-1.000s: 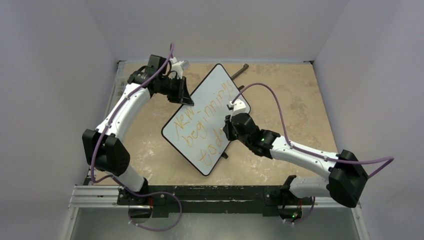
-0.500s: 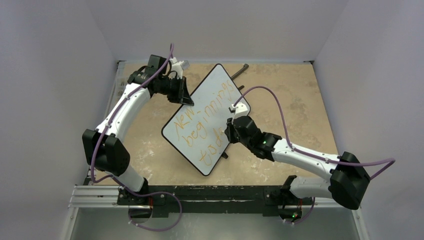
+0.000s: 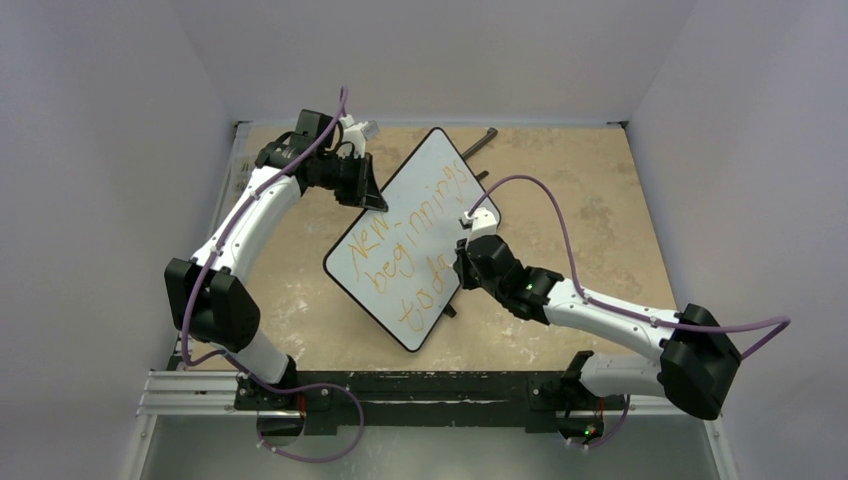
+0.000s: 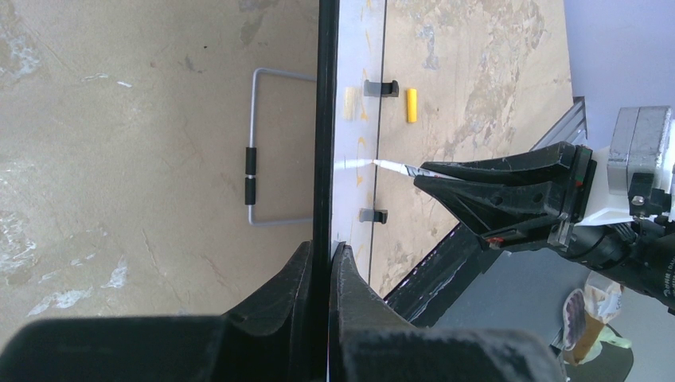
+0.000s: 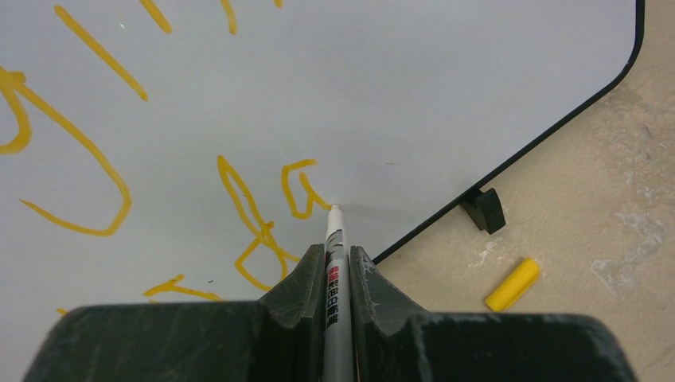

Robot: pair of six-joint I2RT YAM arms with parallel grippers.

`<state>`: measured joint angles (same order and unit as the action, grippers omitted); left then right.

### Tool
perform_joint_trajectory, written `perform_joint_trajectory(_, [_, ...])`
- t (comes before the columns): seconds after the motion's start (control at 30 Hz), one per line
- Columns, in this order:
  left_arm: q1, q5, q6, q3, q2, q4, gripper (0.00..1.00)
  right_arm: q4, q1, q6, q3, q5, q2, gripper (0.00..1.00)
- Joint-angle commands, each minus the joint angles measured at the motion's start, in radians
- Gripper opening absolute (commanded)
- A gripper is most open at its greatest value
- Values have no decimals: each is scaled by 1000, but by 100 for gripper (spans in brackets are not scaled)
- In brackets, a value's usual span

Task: Write a sentence on the whiteboard

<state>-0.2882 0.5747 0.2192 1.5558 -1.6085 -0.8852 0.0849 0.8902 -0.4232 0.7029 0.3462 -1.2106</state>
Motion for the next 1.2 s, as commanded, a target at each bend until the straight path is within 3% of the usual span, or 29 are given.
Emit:
perform_joint_trajectory(0.0, [12, -174, -40, 18, 1, -28, 0, 21, 3, 23, 46, 61, 16, 0])
perform_joint_trajectory(0.33, [12, -171, -39, 17, 3, -27, 0, 29, -11, 62, 102, 95, 49, 0])
perform_joint_trajectory(1.17, [12, -172, -44, 18, -2, -27, 0, -79, -94, 81, 131, -56, -64, 0])
